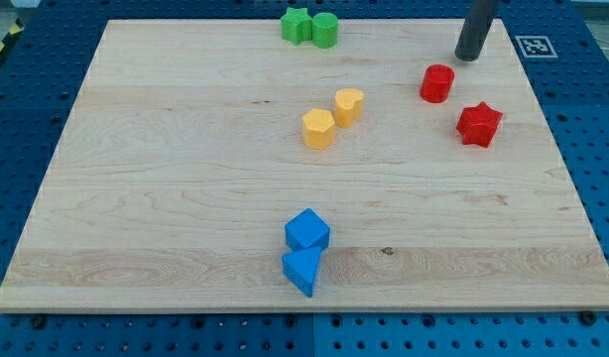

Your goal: Push the red blocks towards the center right side of the board

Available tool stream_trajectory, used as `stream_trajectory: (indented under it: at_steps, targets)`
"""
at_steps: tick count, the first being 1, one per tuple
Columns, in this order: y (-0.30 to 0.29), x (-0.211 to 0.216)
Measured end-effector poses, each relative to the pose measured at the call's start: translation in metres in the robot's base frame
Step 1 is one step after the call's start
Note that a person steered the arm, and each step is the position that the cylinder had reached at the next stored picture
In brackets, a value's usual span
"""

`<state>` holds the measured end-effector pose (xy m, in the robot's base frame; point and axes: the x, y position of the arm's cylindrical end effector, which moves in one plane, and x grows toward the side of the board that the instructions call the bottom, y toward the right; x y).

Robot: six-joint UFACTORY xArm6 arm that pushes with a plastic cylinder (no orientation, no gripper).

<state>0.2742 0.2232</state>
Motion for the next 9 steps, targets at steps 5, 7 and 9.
stream_trajectory:
  at_steps: [5,7,9]
  targets:
    - [-0.024,-0.031]
    - [-0.025,0.001]
    - [-0.055,-0.002]
